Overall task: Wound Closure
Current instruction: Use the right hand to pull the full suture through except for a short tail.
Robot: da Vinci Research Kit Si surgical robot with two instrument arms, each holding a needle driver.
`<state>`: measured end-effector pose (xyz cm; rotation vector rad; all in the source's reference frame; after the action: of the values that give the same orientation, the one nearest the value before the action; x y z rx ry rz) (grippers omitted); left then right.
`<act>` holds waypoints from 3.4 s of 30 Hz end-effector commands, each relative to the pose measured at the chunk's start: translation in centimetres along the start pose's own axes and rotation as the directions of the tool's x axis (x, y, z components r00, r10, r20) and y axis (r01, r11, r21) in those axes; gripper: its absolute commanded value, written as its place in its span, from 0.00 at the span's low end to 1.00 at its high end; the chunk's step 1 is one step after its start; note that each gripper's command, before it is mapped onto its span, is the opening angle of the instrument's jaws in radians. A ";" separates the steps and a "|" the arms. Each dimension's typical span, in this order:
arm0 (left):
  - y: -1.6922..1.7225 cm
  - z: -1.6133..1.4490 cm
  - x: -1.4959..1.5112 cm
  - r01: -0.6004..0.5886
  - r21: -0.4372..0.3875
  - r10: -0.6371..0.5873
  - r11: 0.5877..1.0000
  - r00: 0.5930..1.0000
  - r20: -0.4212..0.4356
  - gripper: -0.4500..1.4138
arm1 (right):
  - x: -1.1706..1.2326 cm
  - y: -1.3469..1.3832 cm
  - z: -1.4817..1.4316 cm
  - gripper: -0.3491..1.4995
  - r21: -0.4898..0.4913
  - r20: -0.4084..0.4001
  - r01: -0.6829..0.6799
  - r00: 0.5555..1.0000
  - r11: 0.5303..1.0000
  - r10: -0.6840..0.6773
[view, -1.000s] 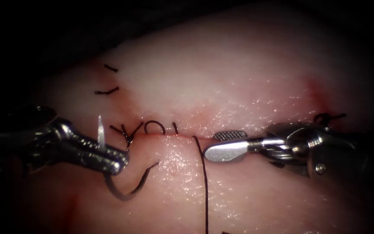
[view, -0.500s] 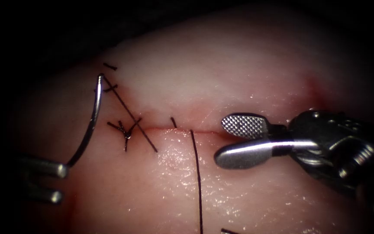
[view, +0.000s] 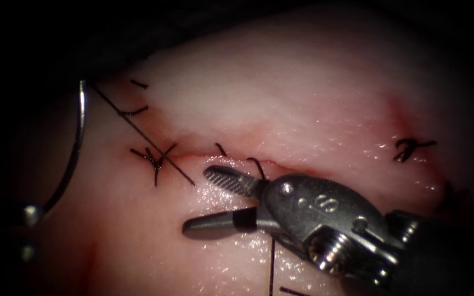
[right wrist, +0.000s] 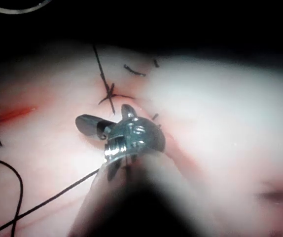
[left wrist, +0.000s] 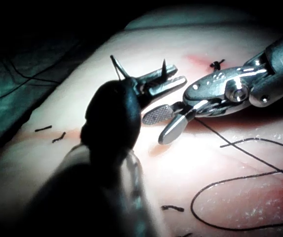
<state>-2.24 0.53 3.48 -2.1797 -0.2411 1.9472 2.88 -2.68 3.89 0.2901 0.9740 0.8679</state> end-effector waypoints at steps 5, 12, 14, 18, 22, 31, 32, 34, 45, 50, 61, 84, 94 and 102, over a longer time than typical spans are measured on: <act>0.00 0.08 -0.05 -0.016 -0.013 0.016 1.000 1.000 -0.012 0.00 | -0.06 0.04 0.35 0.69 -0.014 0.035 0.036 0.999 0.999 -0.035; 0.05 0.08 -0.01 -0.018 -0.018 0.017 1.000 1.000 -0.015 0.00 | -0.06 0.07 0.43 0.28 -0.026 0.034 0.063 0.998 0.998 -0.062; 0.07 0.07 0.00 -0.018 -0.020 0.018 1.000 1.000 -0.016 0.00 | -0.05 0.05 0.41 0.00 -0.030 0.069 0.073 0.995 0.997 -0.071; 0.11 0.06 -0.08 -0.032 -0.022 0.032 0.999 0.999 -0.014 0.00 | -0.13 -0.10 0.31 0.00 -0.055 0.133 0.032 0.991 0.998 -0.025; 0.22 0.04 -0.23 -0.021 -0.028 0.020 0.999 1.000 -0.014 0.00 | -0.23 -0.42 0.13 0.00 -0.084 0.154 0.015 0.988 0.996 -0.002; 0.43 0.00 -0.35 0.004 -0.016 -0.004 1.000 1.000 0.009 0.00 | -0.21 -1.16 -0.30 0.00 -0.012 0.152 -0.015 0.988 1.000 0.017; 0.44 0.00 -0.34 0.004 -0.013 -0.004 1.000 1.000 0.012 0.00 | -0.20 -1.23 -0.33 0.00 -0.003 0.152 -0.027 0.988 1.000 0.027; 0.45 0.00 -0.32 0.005 -0.006 -0.004 1.000 1.000 0.019 0.00 | -0.18 -1.39 -0.38 0.00 0.020 0.151 -0.053 0.987 0.998 0.049; 0.22 -0.24 -0.31 0.035 0.104 -0.043 0.994 0.996 0.076 0.00 | 0.09 -1.20 -0.46 0.91 0.053 -0.037 0.187 0.982 0.981 -0.185; -0.02 -0.47 -0.34 0.047 0.186 -0.062 0.981 0.995 0.074 0.00 | 0.25 -0.70 -0.36 0.85 0.023 -0.045 0.261 0.965 0.965 -0.260; -0.19 -0.64 -0.23 0.042 0.260 -0.057 0.965 0.997 0.049 0.00 | 0.10 -0.16 0.14 0.89 -0.011 0.040 0.471 0.881 0.882 -0.470; -0.02 -0.63 0.14 0.016 0.222 -0.013 0.975 1.000 -0.015 0.00 | -0.24 -0.36 0.32 0.00 0.066 0.299 0.424 0.855 0.903 -0.423; -0.05 -0.57 -0.19 -0.009 0.253 -0.007 0.967 0.998 0.064 0.00 | -0.18 -1.45 -0.25 0.00 0.071 0.184 0.302 0.933 0.951 -0.310; 0.24 -0.53 0.05 -0.006 0.221 -0.023 0.975 0.991 0.130 0.00 | 0.08 -2.18 -0.36 0.00 0.129 0.117 0.253 0.956 0.959 -0.268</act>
<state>-1.64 0.20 3.41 -1.9066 -0.0571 2.0106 3.60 -4.12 2.38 0.3061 0.9374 0.5034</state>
